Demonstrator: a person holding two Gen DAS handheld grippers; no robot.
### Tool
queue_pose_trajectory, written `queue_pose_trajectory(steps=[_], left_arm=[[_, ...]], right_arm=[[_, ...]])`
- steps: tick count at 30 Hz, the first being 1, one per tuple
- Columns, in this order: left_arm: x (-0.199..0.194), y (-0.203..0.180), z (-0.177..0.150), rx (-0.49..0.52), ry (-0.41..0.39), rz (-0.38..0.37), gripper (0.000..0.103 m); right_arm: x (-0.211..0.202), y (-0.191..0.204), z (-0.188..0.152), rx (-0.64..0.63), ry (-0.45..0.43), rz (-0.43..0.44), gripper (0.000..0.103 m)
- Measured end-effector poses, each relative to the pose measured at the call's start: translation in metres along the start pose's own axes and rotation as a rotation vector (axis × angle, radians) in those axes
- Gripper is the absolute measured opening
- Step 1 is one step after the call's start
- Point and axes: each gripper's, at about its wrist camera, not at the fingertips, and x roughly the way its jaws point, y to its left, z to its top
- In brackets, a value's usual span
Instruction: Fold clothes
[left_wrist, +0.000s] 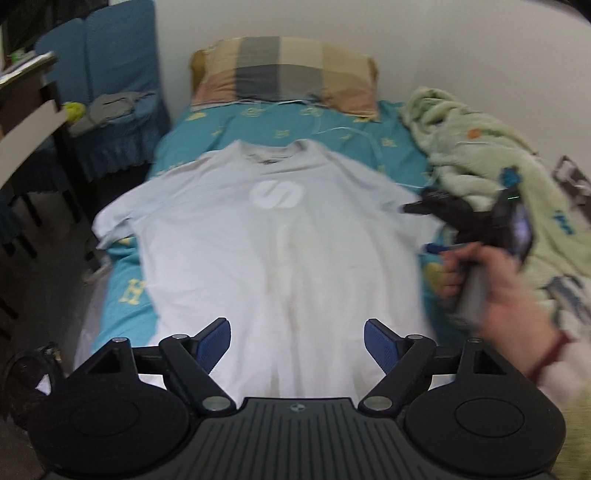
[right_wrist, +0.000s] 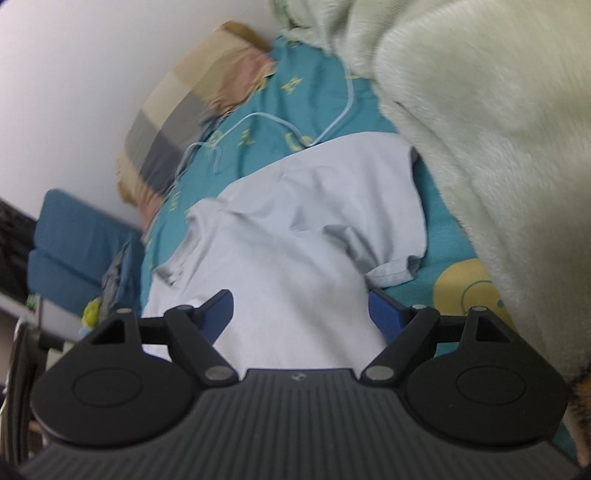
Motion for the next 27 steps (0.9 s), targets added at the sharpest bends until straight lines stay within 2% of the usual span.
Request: queue_pose_trajectory(steps=[7, 11, 15, 22, 27], left_arm=[[-0.043, -0.035, 0.016, 0.021, 0.000, -0.058, 0.088], [-0.044, -0.031, 0.019, -0.003, 0.039, -0.104, 0.089], [-0.039, -0.019, 0.018, -0.039, 0.053, -0.105, 0.089], [0.001, -0.004, 0.019, -0.135, 0.017, -0.048, 0.089], [0.056, 0.036, 0.015, -0.233, -0.052, 0.061, 0.089]], right_arm=[[0.018, -0.026, -0.004, 0.187, -0.038, -0.052, 0.083], [0.025, -0.036, -0.002, 0.257, -0.046, -0.061, 0.083], [0.029, -0.035, -0.003, 0.263, -0.057, -0.049, 0.083], [0.037, -0.041, 0.005, 0.272, -0.110, -0.054, 0.083], [0.041, -0.048, 0.004, 0.343, -0.126, -0.003, 0.083]])
